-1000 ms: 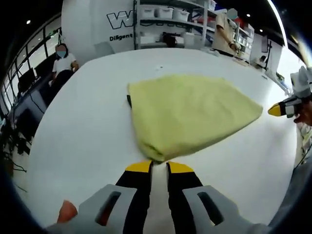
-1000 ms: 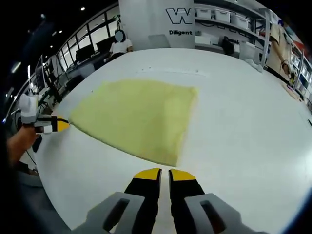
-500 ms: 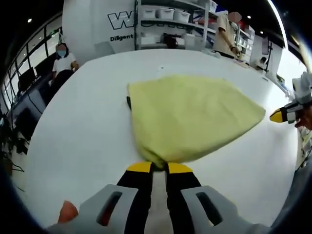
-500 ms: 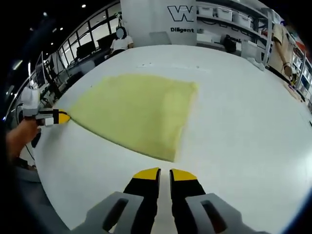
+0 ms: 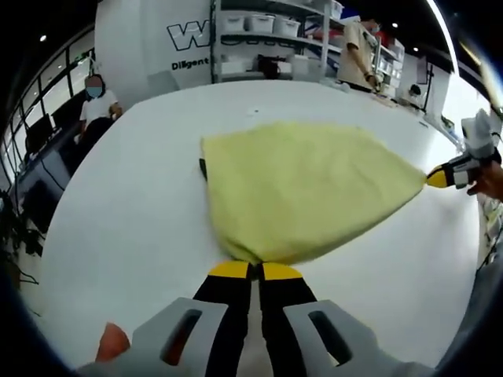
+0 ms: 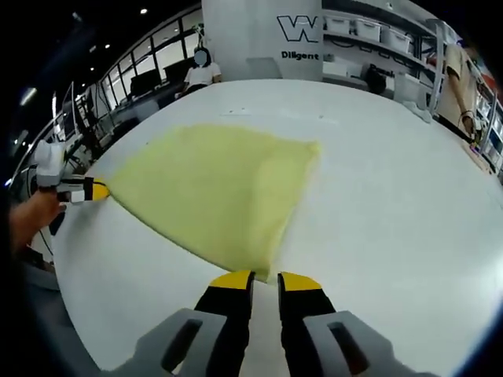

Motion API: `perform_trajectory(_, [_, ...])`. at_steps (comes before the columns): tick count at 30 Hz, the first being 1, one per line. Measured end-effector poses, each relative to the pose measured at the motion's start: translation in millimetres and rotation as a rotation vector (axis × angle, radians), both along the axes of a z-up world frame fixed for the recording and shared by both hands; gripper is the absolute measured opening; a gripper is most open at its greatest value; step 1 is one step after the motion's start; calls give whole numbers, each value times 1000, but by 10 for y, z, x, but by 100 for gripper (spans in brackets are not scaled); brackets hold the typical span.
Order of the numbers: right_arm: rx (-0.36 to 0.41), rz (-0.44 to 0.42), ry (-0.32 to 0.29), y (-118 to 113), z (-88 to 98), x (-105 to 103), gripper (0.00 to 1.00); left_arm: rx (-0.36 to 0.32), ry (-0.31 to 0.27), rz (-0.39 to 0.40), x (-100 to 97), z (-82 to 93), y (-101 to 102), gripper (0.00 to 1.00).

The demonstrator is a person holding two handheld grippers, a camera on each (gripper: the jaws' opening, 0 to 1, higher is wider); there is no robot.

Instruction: Fold the garment on the visible template until the final outline fits inside the template.

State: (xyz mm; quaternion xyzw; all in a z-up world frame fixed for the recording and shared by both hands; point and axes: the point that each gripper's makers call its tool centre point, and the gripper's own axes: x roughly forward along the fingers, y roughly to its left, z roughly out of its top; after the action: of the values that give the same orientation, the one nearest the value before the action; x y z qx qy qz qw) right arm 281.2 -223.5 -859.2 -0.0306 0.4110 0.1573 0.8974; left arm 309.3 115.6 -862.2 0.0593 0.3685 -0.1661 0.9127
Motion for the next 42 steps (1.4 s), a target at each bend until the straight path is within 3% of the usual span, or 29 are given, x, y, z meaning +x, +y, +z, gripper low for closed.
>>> perform_trajectory(6, [0,54,11,90,-77,34,1,1,-3,-8,7,-3,-2,1])
perform_trajectory(21, [-29,41,0,-31,-47,74,0,90,21,-49,-65,51,191,0])
perform_trajectory(31, [-24,26,17,-24,-58,49,0,74,82,-52,-170,-21,152,0])
perform_trajectory(33, [-17,19,16,-23,-47,54,1,72,86,-43,-187,7,184,1])
perform_trajectory(36, [-3,5,17,-24,-21,47,5,56,96,-11,-204,28,249,11])
perform_trajectory(38, [0,-1,10,-27,32,29,5,54,113,5,-236,31,320,9])
perform_trajectory(40, [-3,-8,2,-46,86,17,6,42,109,21,-240,79,353,8])
perform_trajectory(42, [10,-31,-19,-71,170,42,8,-5,68,44,-171,195,333,8])
